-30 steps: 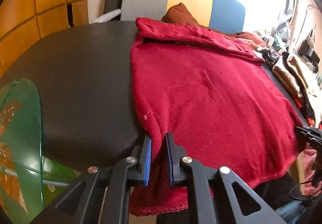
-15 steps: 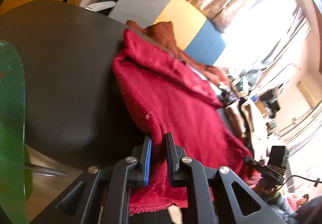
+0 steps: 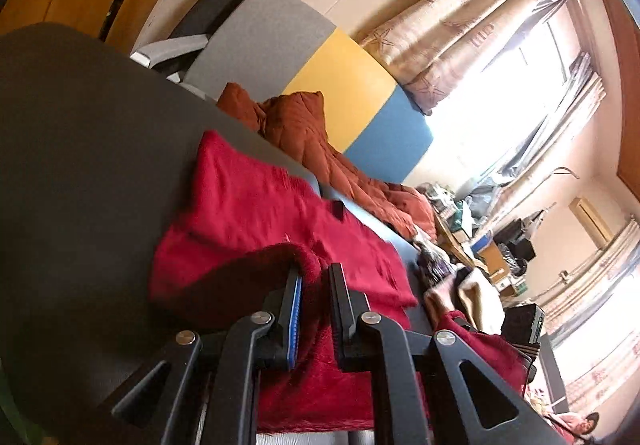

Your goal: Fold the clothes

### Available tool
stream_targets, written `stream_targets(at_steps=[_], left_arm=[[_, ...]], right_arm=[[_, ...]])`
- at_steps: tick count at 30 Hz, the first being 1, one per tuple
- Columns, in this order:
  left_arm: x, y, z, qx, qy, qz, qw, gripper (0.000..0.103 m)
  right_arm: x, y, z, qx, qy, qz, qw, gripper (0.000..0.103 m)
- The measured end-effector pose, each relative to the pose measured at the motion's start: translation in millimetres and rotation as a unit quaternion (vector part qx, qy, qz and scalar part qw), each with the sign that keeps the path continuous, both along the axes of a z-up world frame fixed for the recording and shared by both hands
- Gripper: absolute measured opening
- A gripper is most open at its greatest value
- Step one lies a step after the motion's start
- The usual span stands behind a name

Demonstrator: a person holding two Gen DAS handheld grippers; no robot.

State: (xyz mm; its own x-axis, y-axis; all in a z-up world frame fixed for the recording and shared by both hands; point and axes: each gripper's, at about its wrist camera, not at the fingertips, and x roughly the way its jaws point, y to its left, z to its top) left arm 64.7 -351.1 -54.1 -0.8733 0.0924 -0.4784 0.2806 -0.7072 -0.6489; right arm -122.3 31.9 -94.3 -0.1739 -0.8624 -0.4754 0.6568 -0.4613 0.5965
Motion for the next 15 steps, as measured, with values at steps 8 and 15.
stream_targets(at_steps=[8,15], left_arm=[[-83.9,-54.8,-40.7,-0.003,-0.069,0.043,0.9967,0.011],[-109.8,-55.2,-103.5,0.000,-0.131,0.042,0.9904,0.011]], right_arm=[[-89.1,-42.2,-13.7,0.038,-0.018,-0.057,0.997,0.011],[-121.1,-52.7,-63.4,0.088,-0.057,-0.063,0.993,0.009]])
